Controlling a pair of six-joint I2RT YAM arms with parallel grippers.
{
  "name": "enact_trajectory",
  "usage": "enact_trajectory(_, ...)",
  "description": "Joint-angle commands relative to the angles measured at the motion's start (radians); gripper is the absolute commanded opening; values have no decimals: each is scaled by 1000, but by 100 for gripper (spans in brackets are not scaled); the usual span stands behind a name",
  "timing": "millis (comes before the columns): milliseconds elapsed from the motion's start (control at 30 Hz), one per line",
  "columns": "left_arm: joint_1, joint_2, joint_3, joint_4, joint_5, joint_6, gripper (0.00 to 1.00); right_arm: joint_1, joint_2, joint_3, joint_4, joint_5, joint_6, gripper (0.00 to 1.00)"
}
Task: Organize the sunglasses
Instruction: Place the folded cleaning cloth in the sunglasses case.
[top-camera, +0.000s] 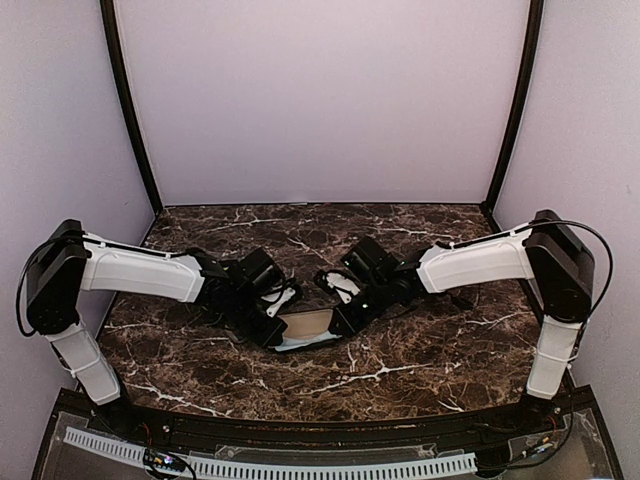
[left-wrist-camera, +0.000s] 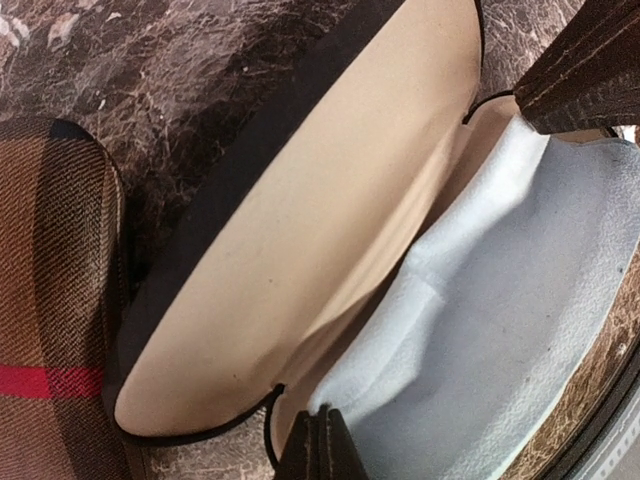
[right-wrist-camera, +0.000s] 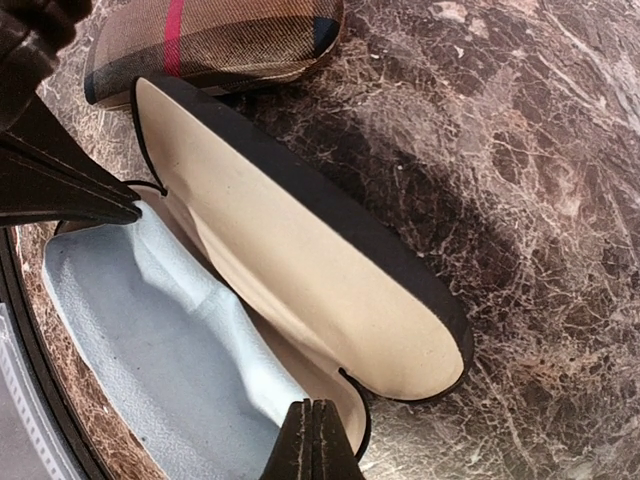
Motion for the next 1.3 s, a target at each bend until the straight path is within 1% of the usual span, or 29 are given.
enact_trajectory(0,4,0,18,-16,5,13,0,-3,15,22,-14,3,-9,0)
enact_trajectory(567,4,24,25,-15,-17,22,0,3,34,41,-34,18,-12,0)
enact_trajectory(900,4,21,22,-12,-7,24,0,12,35,44,-40,13,-18,0)
enact_trajectory(1267,4,18,23,-10,-13,35,0,24,39,54,-62,54,-36,0)
